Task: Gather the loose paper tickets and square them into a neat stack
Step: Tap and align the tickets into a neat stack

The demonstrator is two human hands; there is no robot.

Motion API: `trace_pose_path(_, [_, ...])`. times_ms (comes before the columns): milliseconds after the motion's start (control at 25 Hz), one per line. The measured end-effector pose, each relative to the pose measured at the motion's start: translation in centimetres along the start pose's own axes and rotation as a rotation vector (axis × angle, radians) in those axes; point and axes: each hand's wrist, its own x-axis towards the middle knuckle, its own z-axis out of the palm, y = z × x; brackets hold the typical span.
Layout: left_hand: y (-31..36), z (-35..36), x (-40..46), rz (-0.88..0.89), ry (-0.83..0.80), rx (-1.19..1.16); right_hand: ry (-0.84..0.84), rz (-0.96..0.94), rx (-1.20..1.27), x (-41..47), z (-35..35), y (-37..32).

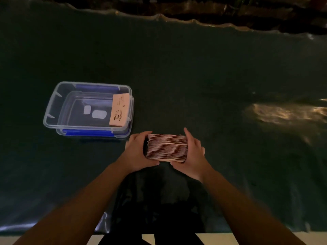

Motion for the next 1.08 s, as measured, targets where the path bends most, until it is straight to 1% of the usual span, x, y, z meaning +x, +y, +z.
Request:
trace_pose_path(80, [0.0, 0.5, 0.4, -0.002, -0.022, 0.088, -0.006, 0.012, -0.050, 0.4, 0.5, 0.4])
trace_pose_path(200, [0.7, 1.1, 1.0, -0.012, 0.013, 0.184, -0.006, 0.020, -0.041, 0.8, 0.6, 0.5])
trace_pose_path(320, [1.6, 0.5, 1.5, 0.019, 0.083, 0.133, 0.031, -0.007, -0.006, 1.2, -0.3, 0.3])
trace_pose_path(400, [2.1, -0.1, 2.2, 0.053, 0.122, 0.115, 0.067, -0.042, -0.028, 1.6, -1.1, 0.2])
trace_pose_path(520, [2.3, -0.7, 3.0, 0.036, 0.067, 0.113, 0.077, -0.050, -0.092, 2.4, -1.5, 0.3])
trace_pose_path(640, [1.7, -0.1, 3.6, 0.015, 0.009, 0.210, 0.063, -0.001, -0.116, 2.8, -0.9, 1.1])
trace_pose_path(880, [1.8, 0.1, 4.5, 0.024, 0.023, 0.282, 0.086, -0.045, -0.054, 3.0, -1.2, 2.2])
trace_pose_path(1000, [2.2, -0.1, 4.9, 0.012, 0.006, 0.297, 0.118, -0.114, -0.156, 3.7, -1.2, 2.3])
trace_pose_path(1080, [2.4, -0.1, 5.1, 0.009, -0.010, 0.293, 0.136, -0.112, -0.218, 4.3, -0.8, 2.1])
